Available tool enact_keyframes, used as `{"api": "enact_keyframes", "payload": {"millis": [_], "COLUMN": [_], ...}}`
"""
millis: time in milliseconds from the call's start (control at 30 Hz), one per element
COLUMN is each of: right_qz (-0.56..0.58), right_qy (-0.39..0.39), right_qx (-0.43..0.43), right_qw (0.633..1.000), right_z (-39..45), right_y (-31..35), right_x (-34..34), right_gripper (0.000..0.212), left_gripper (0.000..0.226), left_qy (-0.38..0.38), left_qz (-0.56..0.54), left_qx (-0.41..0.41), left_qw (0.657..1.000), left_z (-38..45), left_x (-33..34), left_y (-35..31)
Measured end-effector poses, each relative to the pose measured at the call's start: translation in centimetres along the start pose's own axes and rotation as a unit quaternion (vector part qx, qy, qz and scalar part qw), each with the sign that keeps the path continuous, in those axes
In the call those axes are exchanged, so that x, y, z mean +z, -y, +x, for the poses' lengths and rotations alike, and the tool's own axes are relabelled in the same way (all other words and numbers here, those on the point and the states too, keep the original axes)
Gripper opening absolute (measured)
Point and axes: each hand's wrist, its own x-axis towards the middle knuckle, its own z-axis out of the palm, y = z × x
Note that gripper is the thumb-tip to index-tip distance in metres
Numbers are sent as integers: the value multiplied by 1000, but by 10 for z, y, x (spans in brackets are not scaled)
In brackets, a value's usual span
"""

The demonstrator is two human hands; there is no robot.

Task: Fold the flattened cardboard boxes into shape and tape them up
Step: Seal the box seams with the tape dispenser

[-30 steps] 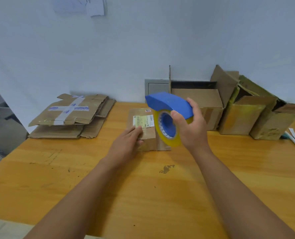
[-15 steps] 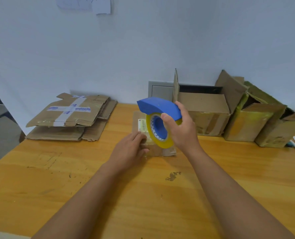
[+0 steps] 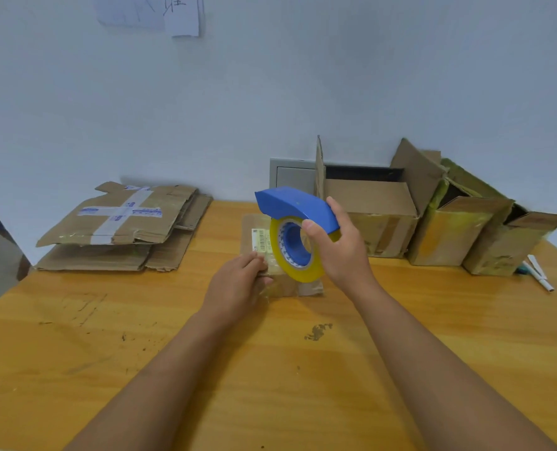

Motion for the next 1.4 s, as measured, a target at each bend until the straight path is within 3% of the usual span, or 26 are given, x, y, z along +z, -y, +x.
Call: {"api": "enact_keyframes", "payload": {"millis": [300,467,700,833,933,1400], "right_qz": [-16,-15,0,13,18,65], "right_qy": [48,65,87,107,114,40], "right_qx": [-4,-1,17,30,28,4], "right_qw": [999,998,996,994,993,997], "right_z": [-4,-3,-3,0,0,0], "right_y": [1,9,12,15,15,10], "right_x": [-5,1,-1,-4,-5,2], "right_gripper": [71,72,71,70,69,64], "left_gripper": [19,38,31,45,43,24], "left_qy": [-5,33,-66,-58,-54,-49], "left_qz": [3,75,69,63,61,37], "left_qx": [4,4,31,16,13,22], "left_qw": [1000,997,995,996,997,998], "left_z": [-2,2,-5,-9,-9,-4], "left_x": [3,5,13,14,13,4], "left_y": [-2,-1,-7,-5,-3,-5]}}
